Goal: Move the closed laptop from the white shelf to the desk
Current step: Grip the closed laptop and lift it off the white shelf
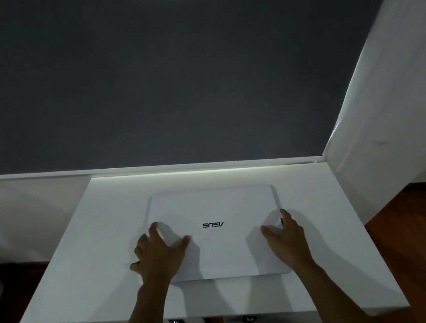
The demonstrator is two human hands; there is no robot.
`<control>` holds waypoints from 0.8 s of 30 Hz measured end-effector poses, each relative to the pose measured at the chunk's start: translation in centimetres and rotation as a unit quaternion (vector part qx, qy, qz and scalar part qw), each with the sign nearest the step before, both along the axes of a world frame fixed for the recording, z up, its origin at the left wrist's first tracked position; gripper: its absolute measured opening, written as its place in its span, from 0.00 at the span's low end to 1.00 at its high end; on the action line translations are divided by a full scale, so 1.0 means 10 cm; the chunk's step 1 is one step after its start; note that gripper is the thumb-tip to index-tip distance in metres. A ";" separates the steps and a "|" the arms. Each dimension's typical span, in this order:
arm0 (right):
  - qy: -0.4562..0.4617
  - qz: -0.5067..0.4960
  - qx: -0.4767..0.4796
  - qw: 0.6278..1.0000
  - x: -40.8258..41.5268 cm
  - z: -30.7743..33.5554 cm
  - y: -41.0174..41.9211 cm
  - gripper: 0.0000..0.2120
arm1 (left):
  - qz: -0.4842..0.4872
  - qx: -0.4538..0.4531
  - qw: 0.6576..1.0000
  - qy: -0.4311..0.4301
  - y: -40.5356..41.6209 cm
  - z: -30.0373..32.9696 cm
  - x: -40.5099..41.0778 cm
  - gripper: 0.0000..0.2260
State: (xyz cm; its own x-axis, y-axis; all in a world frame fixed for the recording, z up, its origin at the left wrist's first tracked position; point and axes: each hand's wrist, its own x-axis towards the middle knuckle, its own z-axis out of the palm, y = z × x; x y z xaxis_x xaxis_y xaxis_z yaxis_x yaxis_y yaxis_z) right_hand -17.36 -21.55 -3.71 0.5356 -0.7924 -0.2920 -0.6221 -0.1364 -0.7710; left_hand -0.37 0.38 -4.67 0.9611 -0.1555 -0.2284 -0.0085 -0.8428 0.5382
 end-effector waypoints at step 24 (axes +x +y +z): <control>-0.125 -0.186 0.016 0.974 -1.96 0.15 0.17 0.29 | -0.292 -0.095 0.946 0.107 -0.64 0.22 -0.69 0.44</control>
